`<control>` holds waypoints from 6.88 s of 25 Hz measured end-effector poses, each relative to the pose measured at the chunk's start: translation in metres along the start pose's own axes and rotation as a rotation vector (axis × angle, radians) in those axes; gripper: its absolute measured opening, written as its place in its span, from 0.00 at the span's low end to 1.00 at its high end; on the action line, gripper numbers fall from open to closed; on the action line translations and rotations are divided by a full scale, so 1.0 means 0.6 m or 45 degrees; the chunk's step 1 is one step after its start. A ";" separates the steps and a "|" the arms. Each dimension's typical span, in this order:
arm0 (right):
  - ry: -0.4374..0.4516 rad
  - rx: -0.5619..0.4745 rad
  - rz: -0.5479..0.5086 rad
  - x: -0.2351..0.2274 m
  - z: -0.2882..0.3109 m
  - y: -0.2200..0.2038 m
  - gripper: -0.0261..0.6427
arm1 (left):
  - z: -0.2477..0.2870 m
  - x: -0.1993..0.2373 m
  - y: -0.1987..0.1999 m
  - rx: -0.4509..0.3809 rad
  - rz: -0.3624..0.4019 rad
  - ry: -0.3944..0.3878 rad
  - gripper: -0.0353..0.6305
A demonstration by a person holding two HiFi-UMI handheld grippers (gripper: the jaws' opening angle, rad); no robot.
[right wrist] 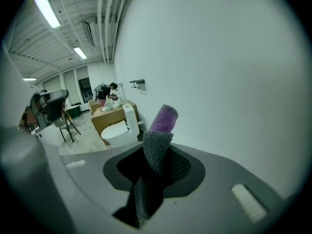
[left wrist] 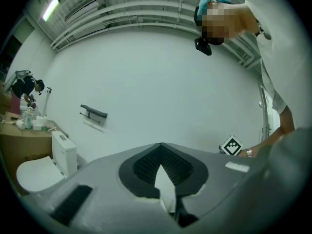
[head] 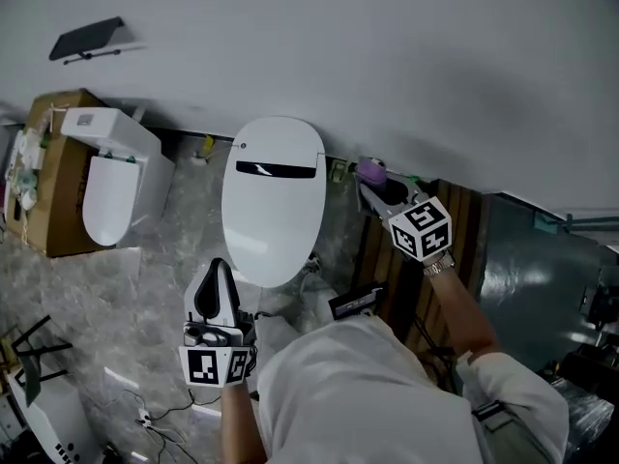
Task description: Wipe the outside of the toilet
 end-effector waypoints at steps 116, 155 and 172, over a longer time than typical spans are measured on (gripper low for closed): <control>-0.127 0.914 -0.248 0.319 0.487 -0.826 0.19 | -0.323 0.226 -0.588 0.184 -0.303 -0.028 0.06; 0.186 0.868 -0.843 -0.103 0.701 -0.325 0.18 | 0.035 0.134 -0.547 0.142 -0.328 0.171 0.06; -0.198 0.755 -1.022 -0.279 0.863 -0.179 0.18 | 0.222 0.132 -0.544 0.175 -0.324 0.231 0.06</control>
Point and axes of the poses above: the fingertips, and each gripper's own axes: z forward along the fingers, x to its left, y out of its top, the point moved 5 cm from there along -z, backward along the fingers, and after that the axes turned 10 degrees about z, right-handed, at the moved point
